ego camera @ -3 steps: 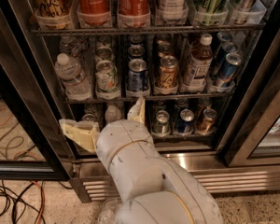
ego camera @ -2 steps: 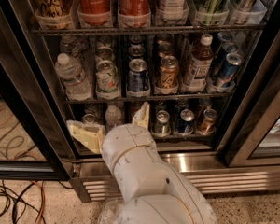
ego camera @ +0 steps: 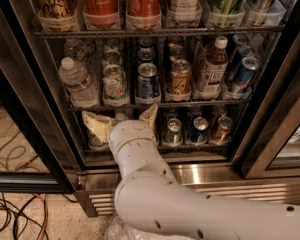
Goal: Pick pepsi can from middle shelf of fridge
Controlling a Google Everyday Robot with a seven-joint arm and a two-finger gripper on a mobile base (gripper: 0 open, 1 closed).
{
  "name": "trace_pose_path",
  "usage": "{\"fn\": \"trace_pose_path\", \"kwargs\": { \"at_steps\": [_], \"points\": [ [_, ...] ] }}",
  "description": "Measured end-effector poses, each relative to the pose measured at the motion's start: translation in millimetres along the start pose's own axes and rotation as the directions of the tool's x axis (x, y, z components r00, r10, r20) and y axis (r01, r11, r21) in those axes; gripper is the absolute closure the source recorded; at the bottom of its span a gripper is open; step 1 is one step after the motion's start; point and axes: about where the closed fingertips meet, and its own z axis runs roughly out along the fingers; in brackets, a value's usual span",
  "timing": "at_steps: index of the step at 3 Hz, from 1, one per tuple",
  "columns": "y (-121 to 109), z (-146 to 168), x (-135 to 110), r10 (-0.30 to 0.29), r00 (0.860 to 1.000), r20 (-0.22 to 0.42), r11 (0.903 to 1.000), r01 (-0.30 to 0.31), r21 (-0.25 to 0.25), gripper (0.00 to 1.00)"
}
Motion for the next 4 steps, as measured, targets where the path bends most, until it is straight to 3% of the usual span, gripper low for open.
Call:
{"fn": "trace_pose_path", "kwargs": {
  "at_steps": [1,2,3,4],
  "points": [
    [-0.2,-0.2,-0.3,0.000,1.000,0.001,1.0000,0.000,0.001,0.00],
    [-17.3,15.9,-8.6,0.008,0.999,0.040,0.9991,-0.010,0.042,0.00],
    [-61.7,39.5,-19.9,0.010,0.996,0.086,0.9875,-0.023,0.156,0.07],
    [-93.1,60.7,-23.5,-0.003,0.995,0.102,0.9712,-0.021,0.237,0.20]
  ]
}}
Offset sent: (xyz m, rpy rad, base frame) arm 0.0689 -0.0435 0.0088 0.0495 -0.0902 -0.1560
